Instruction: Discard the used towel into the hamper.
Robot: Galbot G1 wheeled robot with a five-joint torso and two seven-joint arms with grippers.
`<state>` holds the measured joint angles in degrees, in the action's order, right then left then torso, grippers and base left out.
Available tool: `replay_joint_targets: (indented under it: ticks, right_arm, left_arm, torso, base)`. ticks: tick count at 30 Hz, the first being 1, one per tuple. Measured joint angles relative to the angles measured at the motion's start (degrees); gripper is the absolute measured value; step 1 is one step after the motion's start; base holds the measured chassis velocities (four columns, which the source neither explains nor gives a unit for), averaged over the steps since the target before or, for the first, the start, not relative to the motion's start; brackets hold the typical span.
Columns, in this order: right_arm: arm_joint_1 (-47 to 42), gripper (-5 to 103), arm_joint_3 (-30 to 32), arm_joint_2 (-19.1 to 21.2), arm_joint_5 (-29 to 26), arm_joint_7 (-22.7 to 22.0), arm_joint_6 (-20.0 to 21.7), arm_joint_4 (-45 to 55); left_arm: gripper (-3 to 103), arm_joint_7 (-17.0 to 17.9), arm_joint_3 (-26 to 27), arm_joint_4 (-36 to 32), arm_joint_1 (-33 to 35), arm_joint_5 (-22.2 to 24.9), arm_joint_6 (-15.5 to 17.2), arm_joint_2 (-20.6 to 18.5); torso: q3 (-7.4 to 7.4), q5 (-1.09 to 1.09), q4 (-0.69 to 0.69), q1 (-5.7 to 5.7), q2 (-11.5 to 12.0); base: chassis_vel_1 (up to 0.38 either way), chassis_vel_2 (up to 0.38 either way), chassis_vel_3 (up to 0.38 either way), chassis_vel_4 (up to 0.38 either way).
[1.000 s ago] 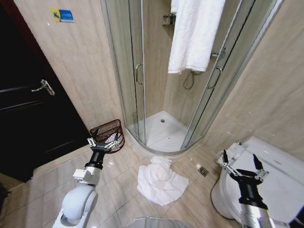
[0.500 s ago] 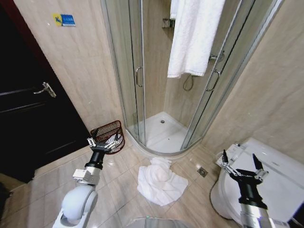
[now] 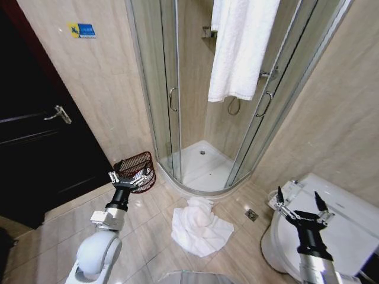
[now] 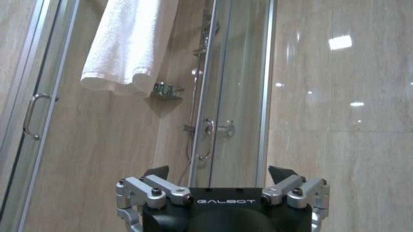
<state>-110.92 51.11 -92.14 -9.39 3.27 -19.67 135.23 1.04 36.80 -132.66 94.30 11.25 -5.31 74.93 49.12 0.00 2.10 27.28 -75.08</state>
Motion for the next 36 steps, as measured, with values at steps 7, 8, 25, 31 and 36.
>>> replay_joint_targets:
  ticks: [7, 8, 25, 31, 36]
  right_arm:
    - [1.87, 100, -0.29, 0.0, -1.44, -0.02, 4.11, -0.3]
    - [2.99, 100, -0.37, 0.0, -2.01, -0.04, 5.86, -0.12]
    - [30.97, 100, -1.04, 21.17, -15.22, -6.74, 12.05, -12.71]
    - [40.82, 100, -3.54, 28.75, -17.41, -7.08, 11.85, -19.95]
    - [49.55, 100, -6.71, 34.5, -19.66, -6.6, 14.37, -24.87]
  left_arm:
    - [100, -0.58, -0.55, 1.21, 0.16, 0.88, -3.02, 0.06]
    - [100, -0.59, -0.59, 1.46, 0.12, 0.88, -3.2, 0.07]
    - [100, -1.79, -5.31, 13.3, -5.76, -1.25, -4.69, -1.07]
    - [100, -0.64, -4.34, 15.08, -5.39, -1.25, -5.58, -1.56]
    - [100, 1.61, -4.11, 14.99, -5.46, -1.15, -6.0, -1.24]
  torso:
    - [0.53, 0.0, -0.01, 0.39, -0.92]
    - [0.54, 0.0, -0.01, 0.39, -0.92]
    - [0.31, 0.01, -0.04, 0.19, -0.47]
    - [0.25, 0.02, 0.01, 0.15, -0.36]
    - [0.2, 0.0, 0.01, 0.11, -0.28]
  base:
    - [0.0, 0.0, 0.0, 0.0]
    - [0.0, 0.0, 0.0, 0.0]
    - [0.0, 0.0, 0.0, 0.0]
    - [0.0, 0.0, 0.0, 0.0]
    - [0.0, 0.0, 0.0, 0.0]
